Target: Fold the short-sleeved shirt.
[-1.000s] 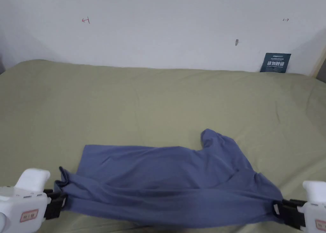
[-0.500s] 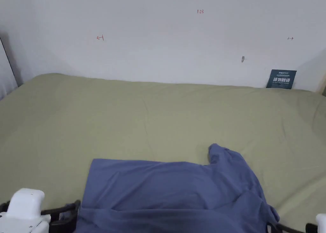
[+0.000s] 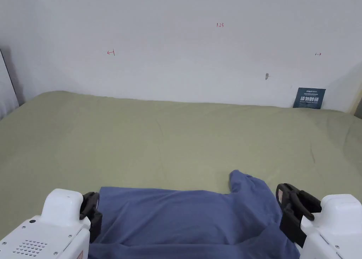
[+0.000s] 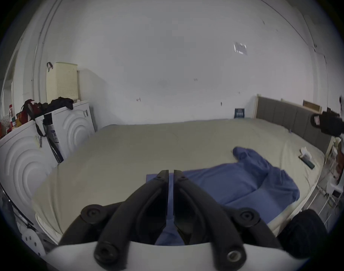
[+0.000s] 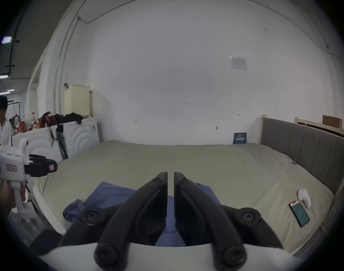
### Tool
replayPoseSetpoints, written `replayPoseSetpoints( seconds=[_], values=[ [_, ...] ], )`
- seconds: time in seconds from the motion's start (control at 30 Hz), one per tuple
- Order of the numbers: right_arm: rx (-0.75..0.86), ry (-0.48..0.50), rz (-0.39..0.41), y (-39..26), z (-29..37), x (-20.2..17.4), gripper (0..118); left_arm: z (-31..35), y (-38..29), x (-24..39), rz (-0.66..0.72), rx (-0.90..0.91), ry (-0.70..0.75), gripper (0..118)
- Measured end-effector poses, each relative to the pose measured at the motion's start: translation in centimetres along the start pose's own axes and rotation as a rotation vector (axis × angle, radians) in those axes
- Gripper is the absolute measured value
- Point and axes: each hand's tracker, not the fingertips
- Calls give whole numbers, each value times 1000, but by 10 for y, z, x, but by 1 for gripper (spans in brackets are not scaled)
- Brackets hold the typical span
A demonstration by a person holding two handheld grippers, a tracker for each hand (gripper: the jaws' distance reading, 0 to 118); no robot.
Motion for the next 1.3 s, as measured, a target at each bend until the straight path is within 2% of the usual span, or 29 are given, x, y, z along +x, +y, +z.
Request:
replayPoseSetpoints(
  seconds=[0.13, 0.3, 0.6, 0.63, 0.7, 0.73, 0.77, 0.93, 1.03, 1.1, 1.13, 1.2, 1.27, 1.3],
  values=[
    [-15, -11, 20, -7, -5, 3, 9, -18, -7, -14, 54, -60, 6, 5],
    [-57, -15, 7, -19, -21, 13, 10, -62, -10, -28, 34, -168, 22, 5],
    [-138, -37, -13, -40, -71, 32, 10, -209, -17, -54, -14, -346, 50, 6],
    [-146, -37, -14, -42, -77, 34, 10, -227, -18, -56, -18, -375, 48, 14],
    [-165, -37, -18, -47, -90, 37, 10, -266, -16, -61, -11, -434, 60, 82],
    [-174, -36, -19, -49, -94, 38, 10, -284, -18, -63, -5, -457, 71, 101],
    [-183, -37, -20, -51, -99, 39, 10, -300, -19, -65, 12, -488, 68, 104],
    [-219, -37, -34, -62, -117, 43, 10, -342, -26, -64, 45, -559, 95, 104],
    [-253, -47, -48, -67, -125, 49, 10, -352, -43, -56, 14, -678, 99, 102],
    [-273, -58, -63, -70, -130, 56, 10, -338, -40, -51, 52, -586, 126, 95],
    [-291, -66, -71, -72, -133, 60, 10, -333, -38, -46, 72, -598, 91, 86],
    [-328, -87, -79, -75, -144, 71, 10, -319, -31, -37, 35, -568, 81, 55],
    [-368, -110, -80, -79, -160, 86, 10, -314, -26, -31, 53, -577, 33, 3],
    [-413, -125, -78, -81, -173, 96, 10, -307, -21, -27, 53, -561, 37, 3]
  ],
)
